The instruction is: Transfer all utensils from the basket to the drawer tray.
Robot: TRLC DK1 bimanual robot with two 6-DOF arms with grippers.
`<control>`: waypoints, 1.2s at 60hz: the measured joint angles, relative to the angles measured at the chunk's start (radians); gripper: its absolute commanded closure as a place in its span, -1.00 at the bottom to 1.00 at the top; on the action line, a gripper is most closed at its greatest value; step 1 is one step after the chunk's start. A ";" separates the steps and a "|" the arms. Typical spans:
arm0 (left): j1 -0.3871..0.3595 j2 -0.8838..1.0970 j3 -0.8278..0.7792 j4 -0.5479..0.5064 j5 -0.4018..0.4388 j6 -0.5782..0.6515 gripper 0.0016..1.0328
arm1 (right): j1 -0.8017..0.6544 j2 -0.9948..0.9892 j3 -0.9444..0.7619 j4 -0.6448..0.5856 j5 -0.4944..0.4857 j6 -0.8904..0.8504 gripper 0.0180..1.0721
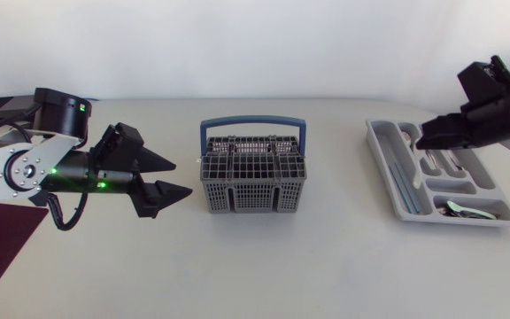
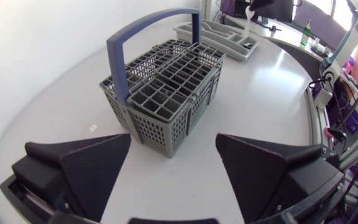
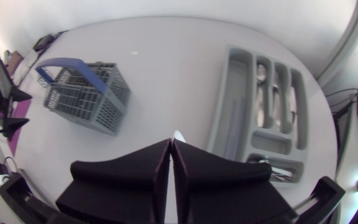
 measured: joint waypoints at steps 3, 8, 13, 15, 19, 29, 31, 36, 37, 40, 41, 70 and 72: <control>0.000 -0.003 0.000 0.000 0.000 0.000 -0.85 | -0.035 -0.008 -0.035 0.043 0.061 -0.030 0.83; 0.000 -0.006 0.000 -0.003 0.000 0.000 -0.85 | -0.110 -0.010 -0.096 0.129 0.137 -0.092 0.83; 0.000 -0.011 0.000 -0.003 0.000 0.000 -0.84 | -0.163 -0.001 -0.139 0.212 0.193 -0.132 0.83; 0.000 -0.013 0.000 -0.003 0.000 0.000 -0.85 | -0.183 0.009 -0.153 0.240 0.210 -0.150 0.83; 0.000 -0.015 0.000 -0.003 0.000 0.000 -0.85 | -0.210 0.037 -0.176 0.303 0.245 -0.177 0.83; 0.000 -0.028 0.000 -0.014 0.000 0.000 -0.85 | -0.251 0.136 -0.222 0.444 0.318 -0.220 0.83; 0.000 -0.032 0.000 -0.015 0.000 0.000 -0.85 | -0.256 0.161 -0.229 0.470 0.335 -0.224 0.83; 0.000 -0.038 0.000 -0.018 0.000 0.000 -0.85 | -0.267 0.224 -0.236 0.519 0.368 -0.231 0.82; 0.000 -0.039 0.000 -0.019 0.000 0.000 -0.85 | -0.269 0.235 -0.238 0.529 0.377 -0.234 0.82; 0.000 -0.041 0.000 -0.019 0.000 0.000 -0.85 | -0.272 0.263 -0.238 0.557 0.391 -0.235 0.80; 0.000 -0.041 -0.001 -0.019 0.000 0.000 -0.85 | -0.273 0.272 -0.238 0.565 0.396 -0.235 0.80; 0.000 -0.045 -0.001 -0.024 -0.001 -0.021 -0.84 | -0.262 0.316 -0.301 0.636 0.433 -0.253 -0.43; 0.000 -0.045 0.000 -0.027 -0.001 -0.029 -0.83 | -0.248 0.293 -0.315 0.636 0.432 -0.253 -0.43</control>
